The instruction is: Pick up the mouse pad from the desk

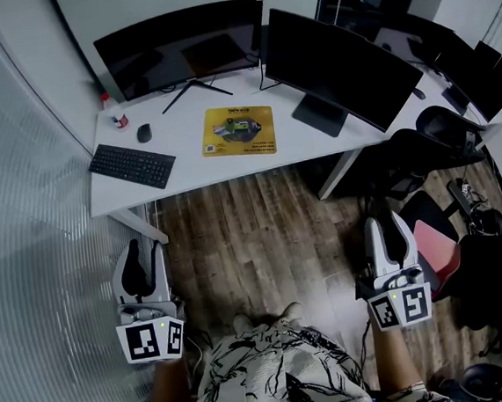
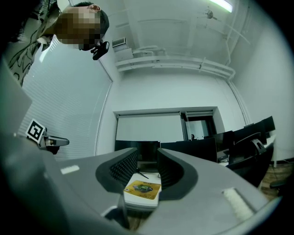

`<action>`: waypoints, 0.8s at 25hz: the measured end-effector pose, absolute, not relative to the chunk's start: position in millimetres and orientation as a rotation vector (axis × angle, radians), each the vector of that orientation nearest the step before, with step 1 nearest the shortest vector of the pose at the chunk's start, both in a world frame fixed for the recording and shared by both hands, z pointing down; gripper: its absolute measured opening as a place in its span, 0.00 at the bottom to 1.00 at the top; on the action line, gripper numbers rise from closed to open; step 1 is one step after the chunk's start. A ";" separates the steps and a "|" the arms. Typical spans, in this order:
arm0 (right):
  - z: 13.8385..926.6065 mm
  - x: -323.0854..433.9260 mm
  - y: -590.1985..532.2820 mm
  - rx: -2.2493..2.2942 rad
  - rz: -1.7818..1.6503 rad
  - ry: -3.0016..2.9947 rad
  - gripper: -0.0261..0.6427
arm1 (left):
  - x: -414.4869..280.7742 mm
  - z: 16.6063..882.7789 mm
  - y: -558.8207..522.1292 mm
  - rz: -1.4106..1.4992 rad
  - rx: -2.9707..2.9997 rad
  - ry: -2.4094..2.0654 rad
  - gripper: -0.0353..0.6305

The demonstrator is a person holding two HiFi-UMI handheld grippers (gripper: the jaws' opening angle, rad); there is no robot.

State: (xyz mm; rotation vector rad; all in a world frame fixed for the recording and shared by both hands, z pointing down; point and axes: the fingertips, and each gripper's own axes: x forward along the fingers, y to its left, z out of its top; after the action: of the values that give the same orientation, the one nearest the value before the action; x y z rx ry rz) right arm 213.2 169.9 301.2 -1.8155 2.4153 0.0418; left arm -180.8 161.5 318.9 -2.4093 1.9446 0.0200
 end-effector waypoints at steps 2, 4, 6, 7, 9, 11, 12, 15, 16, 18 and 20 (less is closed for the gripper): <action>300.4 210.3 170.5 -1.798 0.044 2.428 0.30 | -183.2 318.6 161.5 0.017 -2.397 1.960 0.37; 300.0 206.9 169.9 -1.790 0.046 2.437 0.35 | -186.3 318.7 160.7 0.018 -2.387 1.972 0.43; 299.9 205.1 168.9 -1.790 0.046 2.438 0.42 | -188.4 319.6 159.4 0.019 -2.387 1.979 0.47; 300.0 205.0 168.6 -1.792 0.045 2.436 0.45 | -188.9 320.2 158.9 0.019 -2.388 1.982 0.49; 300.7 205.7 168.3 -1.801 0.042 2.432 0.52 | -190.1 321.2 158.4 0.017 -2.386 1.992 0.56; 301.4 206.0 167.4 -1.812 0.042 2.433 0.58 | -191.4 321.9 157.6 0.012 -2.382 2.000 0.63; 301.8 205.5 166.9 -1.814 0.041 2.435 0.61 | -191.9 322.0 157.0 0.009 -2.382 2.001 0.65; 303.1 201.4 165.5 -1.807 0.029 2.450 0.69 | -193.5 322.9 155.4 -0.006 -2.387 2.007 0.74; 303.4 199.3 165.3 -1.805 0.024 2.454 0.71 | -194.2 323.5 155.1 -0.015 -2.388 2.010 0.77; 303.4 194.1 165.6 -1.804 0.025 2.461 0.72 | -197.0 323.7 155.2 -0.022 -2.388 2.012 0.80; 303.3 187.8 166.6 -1.811 0.034 2.467 0.73 | -202.2 322.7 156.1 -0.014 -2.383 2.012 0.81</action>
State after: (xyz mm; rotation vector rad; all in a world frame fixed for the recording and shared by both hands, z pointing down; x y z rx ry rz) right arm 187.8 166.6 303.3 -1.8110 2.4665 0.0337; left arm -202.2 156.1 322.7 -2.3825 2.0117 -0.0138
